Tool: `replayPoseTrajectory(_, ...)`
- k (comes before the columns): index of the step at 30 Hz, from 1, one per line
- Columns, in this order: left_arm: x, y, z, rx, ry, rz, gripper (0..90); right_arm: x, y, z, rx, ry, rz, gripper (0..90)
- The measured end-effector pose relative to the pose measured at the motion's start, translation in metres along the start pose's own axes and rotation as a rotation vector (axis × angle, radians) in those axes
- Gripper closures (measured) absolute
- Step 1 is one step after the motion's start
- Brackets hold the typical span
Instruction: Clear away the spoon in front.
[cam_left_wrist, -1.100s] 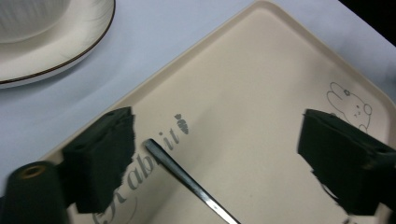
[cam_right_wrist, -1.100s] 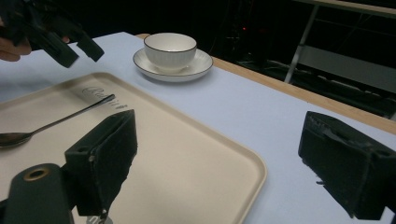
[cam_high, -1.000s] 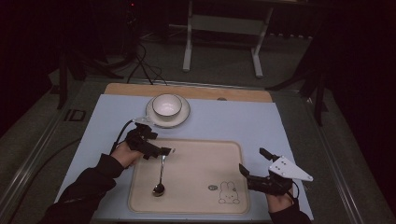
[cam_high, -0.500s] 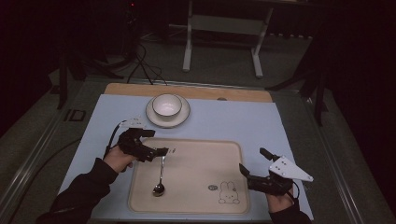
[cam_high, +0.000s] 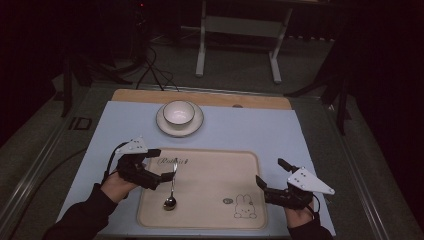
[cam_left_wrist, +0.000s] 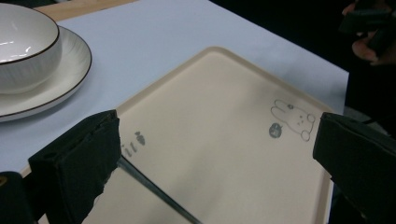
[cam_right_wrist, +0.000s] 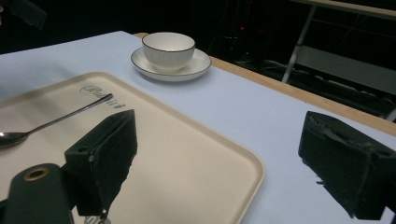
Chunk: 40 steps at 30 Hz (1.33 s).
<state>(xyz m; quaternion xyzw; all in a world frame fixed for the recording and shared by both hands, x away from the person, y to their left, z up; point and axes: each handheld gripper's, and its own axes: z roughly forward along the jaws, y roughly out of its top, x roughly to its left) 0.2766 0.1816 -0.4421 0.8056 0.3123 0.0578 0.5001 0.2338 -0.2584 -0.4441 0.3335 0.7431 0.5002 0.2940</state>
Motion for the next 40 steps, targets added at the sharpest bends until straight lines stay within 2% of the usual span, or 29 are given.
replayPoseTrajectory(2,0.000,-0.004,-0.002,-0.007,-0.010,-0.015,1.4,0.000,0.000,0.000,0.001,0.001,-0.001,11.5)
replayPoseTrajectory(8,-0.002,-0.016,-0.005,-0.020,0.005,-0.015,1.4,0.000,0.000,0.001,0.002,0.003,-0.003,11.5)
replayPoseTrajectory(13,0.000,-0.027,-0.005,-0.065,-0.003,-0.041,1.4,0.000,0.000,0.001,0.002,0.004,-0.003,11.5)
replayPoseTrajectory(16,0.001,-0.032,-0.004,-0.076,-0.004,-0.050,1.3,0.000,0.000,0.001,0.002,0.004,-0.004,11.5)
replayPoseTrajectory(23,0.001,-0.039,0.000,-0.082,0.022,-0.037,1.3,0.000,-0.001,0.001,0.006,0.007,-0.007,11.5)
replayPoseTrajectory(31,-0.001,-0.045,0.010,-0.054,0.050,-0.002,1.3,0.000,-0.001,0.001,0.010,0.009,-0.005,11.5)
replayPoseTrajectory(35,0.001,-0.048,0.014,-0.046,0.051,-0.012,1.4,0.000,-0.002,0.002,0.013,0.010,-0.003,11.5)
replayPoseTrajectory(37,0.002,-0.049,0.014,-0.045,0.061,0.000,1.3,-0.001,-0.002,0.002,0.014,0.011,-0.005,11.5)
replayPoseTrajectory(40,0.005,-0.051,0.014,-0.050,0.063,-0.017,1.4,-0.001,-0.002,0.002,0.016,0.012,-0.007,11.5)
